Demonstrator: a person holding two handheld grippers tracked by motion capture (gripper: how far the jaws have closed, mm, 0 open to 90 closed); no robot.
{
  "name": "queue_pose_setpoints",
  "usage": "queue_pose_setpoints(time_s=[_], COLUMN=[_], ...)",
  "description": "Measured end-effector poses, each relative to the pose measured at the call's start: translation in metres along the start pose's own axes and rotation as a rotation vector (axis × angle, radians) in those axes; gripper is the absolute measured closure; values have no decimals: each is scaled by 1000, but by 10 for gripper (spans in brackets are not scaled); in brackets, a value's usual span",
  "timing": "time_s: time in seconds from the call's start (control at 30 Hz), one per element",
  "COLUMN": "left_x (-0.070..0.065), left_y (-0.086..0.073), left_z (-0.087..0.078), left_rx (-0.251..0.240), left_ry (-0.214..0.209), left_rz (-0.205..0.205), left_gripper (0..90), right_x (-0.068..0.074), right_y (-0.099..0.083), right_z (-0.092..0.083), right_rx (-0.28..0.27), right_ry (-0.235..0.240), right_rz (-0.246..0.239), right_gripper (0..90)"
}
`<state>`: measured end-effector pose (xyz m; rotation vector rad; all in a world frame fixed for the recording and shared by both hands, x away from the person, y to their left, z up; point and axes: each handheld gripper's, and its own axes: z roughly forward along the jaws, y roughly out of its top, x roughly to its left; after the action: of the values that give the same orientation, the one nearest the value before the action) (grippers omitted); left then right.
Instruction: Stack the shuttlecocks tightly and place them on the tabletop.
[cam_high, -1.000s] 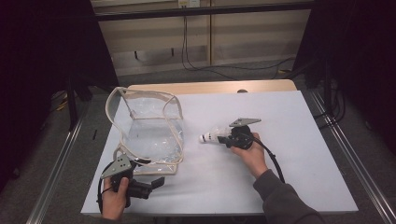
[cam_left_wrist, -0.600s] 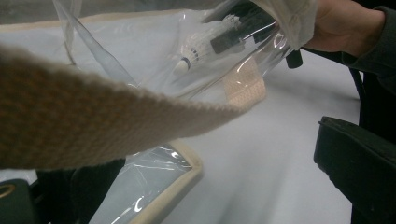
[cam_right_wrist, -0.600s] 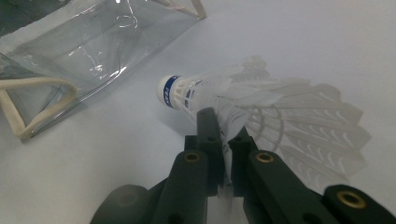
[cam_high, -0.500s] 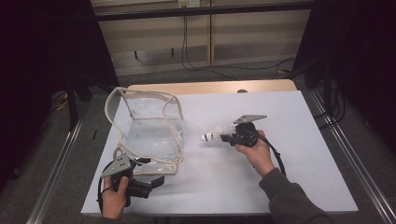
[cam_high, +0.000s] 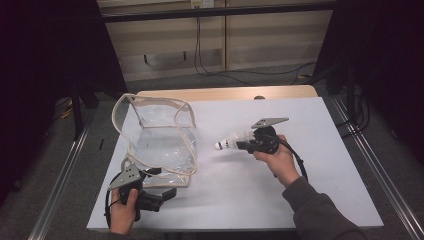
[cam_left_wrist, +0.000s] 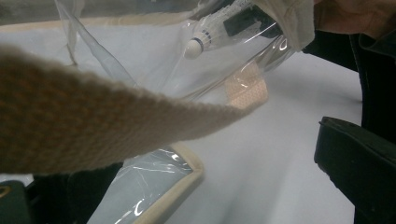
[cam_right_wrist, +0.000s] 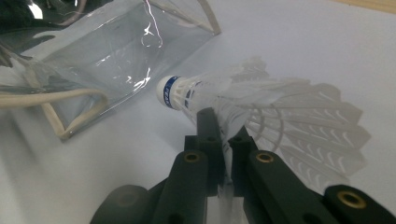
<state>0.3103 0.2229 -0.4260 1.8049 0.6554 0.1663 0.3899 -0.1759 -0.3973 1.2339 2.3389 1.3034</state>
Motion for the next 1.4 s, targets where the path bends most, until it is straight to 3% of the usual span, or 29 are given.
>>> queue_pose_setpoints(time_s=[0.33, 1.17, 1.4], left_x=[1, 1, 1], left_y=[0, -1, -2], left_z=[1, -2, -2], left_rx=[-4, 2, -6], left_ry=[3, -6, -9], left_rz=[0, 12, 5], left_gripper=[8, 16, 16], right_x=[2, -2, 3], right_y=[13, 29, 35], right_z=[-13, -31, -36], right_rx=[-13, -31, -32], right_ry=[11, 10, 24], right_rz=[-27, -29, -31], right_gripper=[885, 885, 885])
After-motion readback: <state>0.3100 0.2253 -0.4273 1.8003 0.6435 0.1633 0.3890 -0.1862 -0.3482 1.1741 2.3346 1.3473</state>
